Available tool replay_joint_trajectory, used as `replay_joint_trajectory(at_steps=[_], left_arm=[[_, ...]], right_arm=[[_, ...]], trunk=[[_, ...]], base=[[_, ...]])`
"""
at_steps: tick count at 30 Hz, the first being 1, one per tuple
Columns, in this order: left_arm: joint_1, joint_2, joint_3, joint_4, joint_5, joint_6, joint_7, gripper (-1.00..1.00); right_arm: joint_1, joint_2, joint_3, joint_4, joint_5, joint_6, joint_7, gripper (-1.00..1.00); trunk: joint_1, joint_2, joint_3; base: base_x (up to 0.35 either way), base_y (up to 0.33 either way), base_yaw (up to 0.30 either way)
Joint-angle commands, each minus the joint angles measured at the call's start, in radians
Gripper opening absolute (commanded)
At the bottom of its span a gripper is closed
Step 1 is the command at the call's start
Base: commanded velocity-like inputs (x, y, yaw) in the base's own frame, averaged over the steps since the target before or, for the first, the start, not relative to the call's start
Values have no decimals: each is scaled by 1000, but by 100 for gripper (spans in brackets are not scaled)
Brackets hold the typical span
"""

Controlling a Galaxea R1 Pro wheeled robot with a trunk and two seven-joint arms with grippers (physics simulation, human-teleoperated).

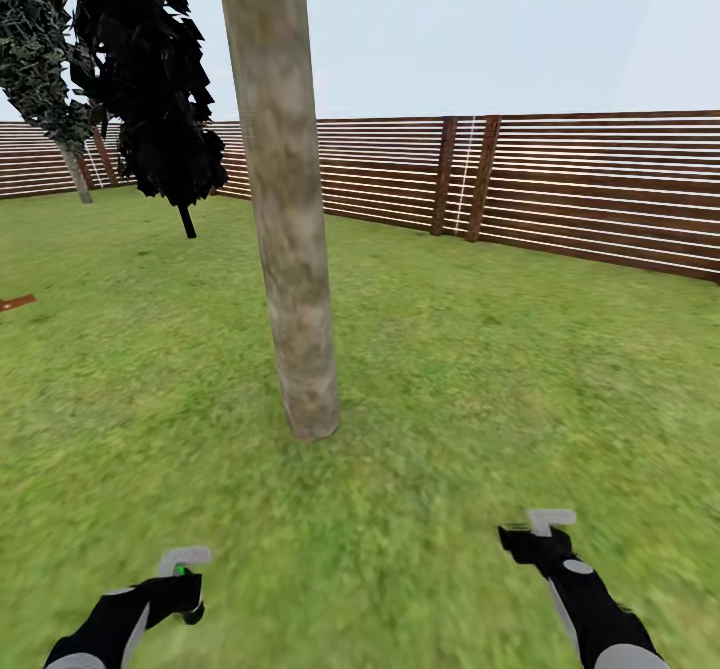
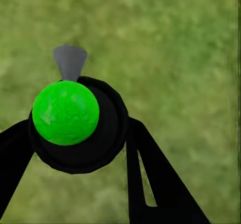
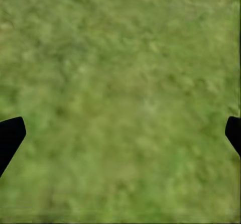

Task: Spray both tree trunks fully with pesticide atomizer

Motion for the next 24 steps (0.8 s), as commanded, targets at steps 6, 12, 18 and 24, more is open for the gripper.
replay_joint_trajectory(at_steps=[6,12,18,24], left_arm=[[-2,-21,5,-1,-9,79,4,-100],[2,-18,4,-1,-11,84,6,-100],[3,-16,5,-9,-11,126,6,-100],[-102,-6,4,-14,-43,341,12,-100]], right_arm=[[7,-61,-11,112,9,3,7,100],[7,-97,-11,147,9,3,10,100],[7,-96,-11,148,8,3,10,100],[7,-97,-11,148,8,4,9,100]], trunk=[[0,0,-1],[0,0,-1],[0,0,-1],[0,0,-1]], base=[[0,0,-62],[0,0,-291],[62,0,-300],[6,0,-300]])
